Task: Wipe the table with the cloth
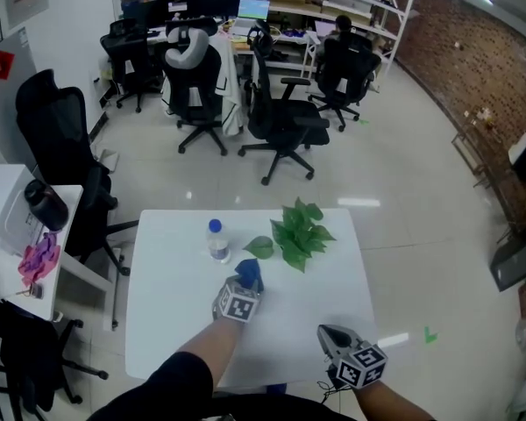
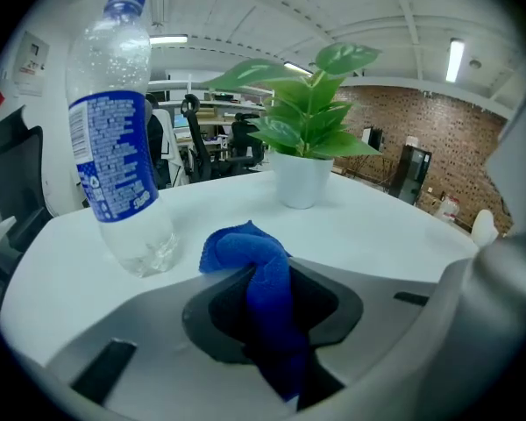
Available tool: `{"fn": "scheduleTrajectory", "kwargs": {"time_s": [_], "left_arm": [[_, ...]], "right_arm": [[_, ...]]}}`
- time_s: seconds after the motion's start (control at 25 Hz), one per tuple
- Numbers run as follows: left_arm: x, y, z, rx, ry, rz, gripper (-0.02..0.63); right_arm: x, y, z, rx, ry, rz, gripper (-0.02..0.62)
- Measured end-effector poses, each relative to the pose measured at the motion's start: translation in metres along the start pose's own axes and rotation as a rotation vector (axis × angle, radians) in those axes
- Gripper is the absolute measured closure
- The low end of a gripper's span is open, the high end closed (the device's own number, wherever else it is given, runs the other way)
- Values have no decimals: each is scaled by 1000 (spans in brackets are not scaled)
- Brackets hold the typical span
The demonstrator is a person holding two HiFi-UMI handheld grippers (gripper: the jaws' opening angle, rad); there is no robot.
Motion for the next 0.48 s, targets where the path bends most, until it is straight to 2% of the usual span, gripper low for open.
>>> {"fn": "scheduleTrajectory", "kwargs": {"time_s": [0.32,0.48], "left_arm": [[-16,-11,-51,-46,-29,-43,522],[-22,-38,-44,5,-14,-16,522]], "right_arm": [[10,1,6,-10,35,-20,584],[8,-2,11,-6,45,-14,584]]}}
Point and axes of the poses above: the fingertips, and each gripper's own axes: z forward along the fingers, x to its left, y out of its top, the point moved 8 cm from there along -z, backward along the fingers, and after that the axes turned 4 degrees about x, right-handed, at the moved point
